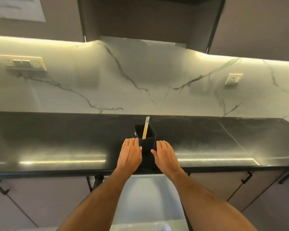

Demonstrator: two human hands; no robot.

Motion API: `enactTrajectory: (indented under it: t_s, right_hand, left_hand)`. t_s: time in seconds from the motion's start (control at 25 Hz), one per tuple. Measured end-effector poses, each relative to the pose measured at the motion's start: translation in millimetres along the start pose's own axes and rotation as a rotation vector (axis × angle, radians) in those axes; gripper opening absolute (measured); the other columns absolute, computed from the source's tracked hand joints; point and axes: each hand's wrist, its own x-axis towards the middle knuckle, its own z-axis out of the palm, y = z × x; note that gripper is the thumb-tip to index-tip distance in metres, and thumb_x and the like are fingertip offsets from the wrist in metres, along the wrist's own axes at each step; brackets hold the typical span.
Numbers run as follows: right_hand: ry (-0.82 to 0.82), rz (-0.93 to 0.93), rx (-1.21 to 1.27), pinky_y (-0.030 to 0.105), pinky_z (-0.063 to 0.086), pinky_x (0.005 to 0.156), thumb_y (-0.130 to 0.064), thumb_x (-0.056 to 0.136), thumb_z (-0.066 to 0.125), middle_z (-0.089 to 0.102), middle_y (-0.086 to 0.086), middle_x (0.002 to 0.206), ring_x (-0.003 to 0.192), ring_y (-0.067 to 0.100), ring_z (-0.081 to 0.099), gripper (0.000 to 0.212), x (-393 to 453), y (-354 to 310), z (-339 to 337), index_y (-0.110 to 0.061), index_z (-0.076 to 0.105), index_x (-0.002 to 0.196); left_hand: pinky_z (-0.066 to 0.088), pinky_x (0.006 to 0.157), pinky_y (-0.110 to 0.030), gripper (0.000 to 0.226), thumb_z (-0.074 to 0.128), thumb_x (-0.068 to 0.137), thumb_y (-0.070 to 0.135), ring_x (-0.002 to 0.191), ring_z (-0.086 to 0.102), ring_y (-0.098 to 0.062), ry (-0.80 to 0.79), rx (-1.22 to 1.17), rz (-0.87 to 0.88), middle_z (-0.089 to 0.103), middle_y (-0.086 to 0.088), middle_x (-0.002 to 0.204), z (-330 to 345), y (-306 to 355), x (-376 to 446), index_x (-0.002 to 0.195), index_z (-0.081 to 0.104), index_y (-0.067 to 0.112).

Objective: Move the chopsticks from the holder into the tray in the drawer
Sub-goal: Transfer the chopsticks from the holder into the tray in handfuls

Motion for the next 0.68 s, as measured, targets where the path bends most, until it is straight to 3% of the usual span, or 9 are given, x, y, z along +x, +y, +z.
enactTrajectory:
  t_s: [0.2, 0.4, 0.68]
  right_hand:
    - [0.119, -0.079, 0.032, 0.033, 0.052, 0.101, -0.032, 0.1, 0.06, 0.066, 0.002, 0.117, 0.11, 0.017, 0.062, 0.029, 79.9, 6.0, -18.5, -0.014, 0.06, 0.122]
    - [0.057, -0.072, 0.071, 0.035, 0.049, 0.108, -0.031, 0.101, 0.059, 0.062, 0.008, 0.133, 0.124, 0.023, 0.057, 0.042, 164.4, 29.4, 1.8, -0.009, 0.054, 0.136]
    - [-0.088, -0.003, 0.089, 0.036, 0.044, 0.113, -0.031, 0.105, 0.05, 0.051, 0.013, 0.147, 0.134, 0.027, 0.049, 0.05, 246.6, 72.6, 61.3, -0.005, 0.041, 0.147]
  left_hand:
    - [0.047, 0.1, -0.033, 0.024, 0.049, 0.102, 0.025, 0.103, 0.057, -0.016, 0.076, -0.042, 0.017, 0.064, -0.002, 0.115, -2.5, 11.2, 80.8, 0.121, 0.058, 0.014]
    - [0.045, 0.104, -0.038, 0.033, 0.056, 0.1, 0.024, 0.111, 0.061, -0.025, 0.042, -0.004, -0.016, 0.066, -0.012, 0.121, 33.6, 9.5, 154.8, 0.127, 0.058, 0.004]
    - [0.048, 0.096, -0.033, 0.022, 0.045, 0.104, 0.023, 0.103, 0.055, -0.019, -0.117, 0.022, -0.04, 0.061, -0.005, 0.114, 104.7, -8.7, 218.2, 0.12, 0.056, 0.012]
